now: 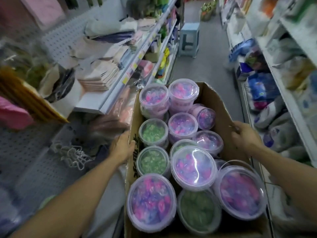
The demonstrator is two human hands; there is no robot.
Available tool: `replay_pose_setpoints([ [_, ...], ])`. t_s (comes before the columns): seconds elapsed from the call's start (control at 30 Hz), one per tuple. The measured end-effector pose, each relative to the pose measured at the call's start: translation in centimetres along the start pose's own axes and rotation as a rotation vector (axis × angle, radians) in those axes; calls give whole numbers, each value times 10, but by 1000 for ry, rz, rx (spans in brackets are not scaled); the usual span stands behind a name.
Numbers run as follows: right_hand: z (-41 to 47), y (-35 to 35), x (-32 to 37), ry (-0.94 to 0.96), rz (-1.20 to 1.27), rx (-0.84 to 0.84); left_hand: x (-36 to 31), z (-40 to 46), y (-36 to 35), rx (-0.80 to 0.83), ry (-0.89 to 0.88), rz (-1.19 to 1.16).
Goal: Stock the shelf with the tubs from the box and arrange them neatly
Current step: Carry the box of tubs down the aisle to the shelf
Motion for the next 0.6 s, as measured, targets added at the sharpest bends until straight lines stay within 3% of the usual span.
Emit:
replay_pose_setpoints([
  [0.3, 226, 28, -10, -91, 40, -46, -106, 248, -24, 119, -56, -117],
  [0.6, 448, 72, 14, -126, 57, -94, -217, 463, -10, 16, -149, -5],
])
Point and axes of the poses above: each hand's wrist, its own z-axis towards the middle knuckle, its own y-axis out of the back of the hand, x = y × z, the point moved 4 cm from there along z, towards the middle knuckle
